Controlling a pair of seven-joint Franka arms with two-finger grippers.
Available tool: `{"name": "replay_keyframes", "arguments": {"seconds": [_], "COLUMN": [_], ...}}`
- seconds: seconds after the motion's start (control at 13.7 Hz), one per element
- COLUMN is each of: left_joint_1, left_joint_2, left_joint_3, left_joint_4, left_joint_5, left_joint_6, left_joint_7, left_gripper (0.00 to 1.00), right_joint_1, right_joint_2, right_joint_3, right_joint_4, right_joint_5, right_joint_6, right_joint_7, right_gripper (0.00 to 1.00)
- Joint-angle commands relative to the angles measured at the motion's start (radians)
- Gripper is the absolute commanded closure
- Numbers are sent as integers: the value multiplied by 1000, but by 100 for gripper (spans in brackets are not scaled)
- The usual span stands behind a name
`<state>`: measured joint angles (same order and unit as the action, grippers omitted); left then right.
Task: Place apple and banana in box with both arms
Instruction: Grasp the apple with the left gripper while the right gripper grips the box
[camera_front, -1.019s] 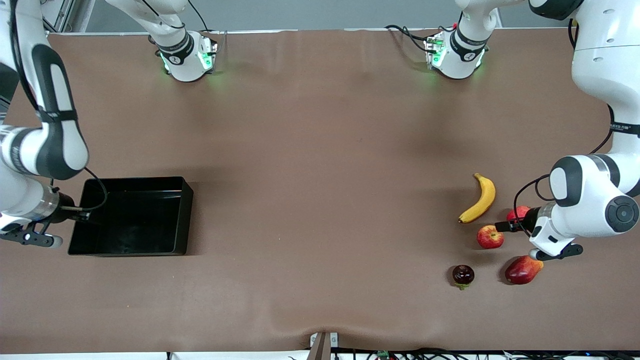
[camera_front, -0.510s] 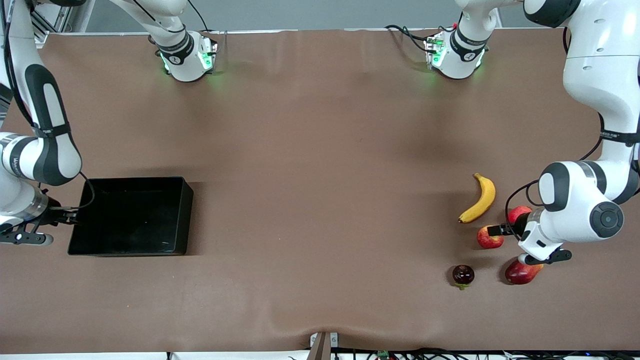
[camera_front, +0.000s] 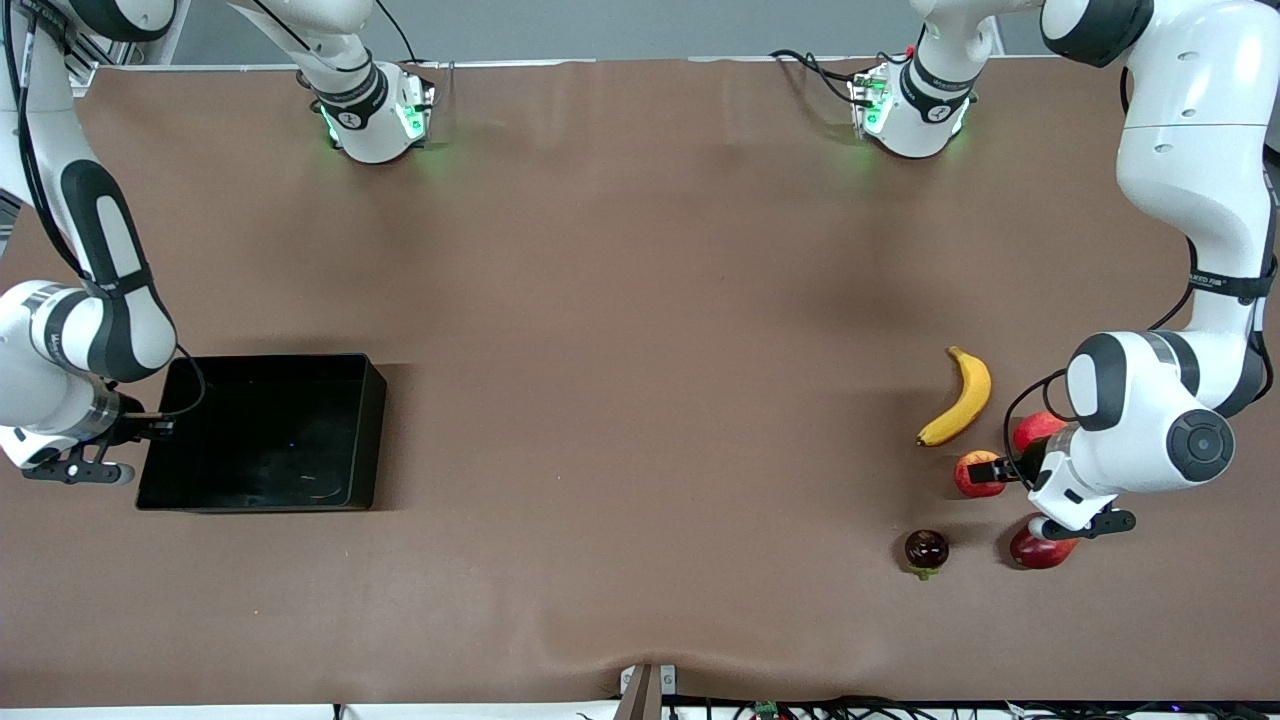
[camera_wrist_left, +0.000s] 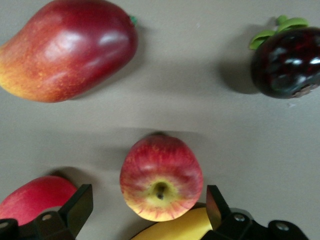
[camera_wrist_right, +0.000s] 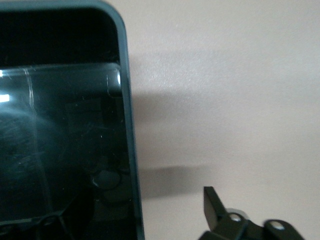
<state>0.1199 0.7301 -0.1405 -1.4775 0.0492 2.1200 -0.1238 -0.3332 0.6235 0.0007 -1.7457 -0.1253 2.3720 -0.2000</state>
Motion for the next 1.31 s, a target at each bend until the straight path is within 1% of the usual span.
{"name": "replay_keyframes", "arguments": {"seconds": [0.0,0.15,0.44,0.73,0.87,1.02,1.09,1.24], "left_joint_1": [-6,-11,-14,-14,-13,-3,-2,1], "left_joint_2": [31,40,72,74,71,68,63,54], "left_joint_3": [-5,-8,-7,-5,-5,-5,-4,-4], "left_joint_4": [51,54,52,49,48,39,31,11], "left_joint_5": [12,11,11,21,23,24,24,26], "left_joint_6": [-2,0,41,41,41,41,35,28], "left_joint_7": [-17,-19,-20,-1,1,3,3,0], "left_gripper": [0,0,0,0,0,0,15,41], "right_joint_1": [-32,-35,-27,-15,12,63,94,170], "right_joint_2": [-1,1,-7,-21,-45,-74,-86,-106], "right_joint_3": [25,24,24,28,28,28,28,28], "right_joint_4": [2,2,26,135,169,169,169,169], "right_joint_5": [42,114,116,118,118,119,119,119], "right_joint_6": [1,-5,-40,-192,-246,-246,-246,-249], "right_joint_7": [-54,-97,-104,-102,-95,-82,-56,37], "right_gripper": [99,100,100,100,100,100,100,100]}}
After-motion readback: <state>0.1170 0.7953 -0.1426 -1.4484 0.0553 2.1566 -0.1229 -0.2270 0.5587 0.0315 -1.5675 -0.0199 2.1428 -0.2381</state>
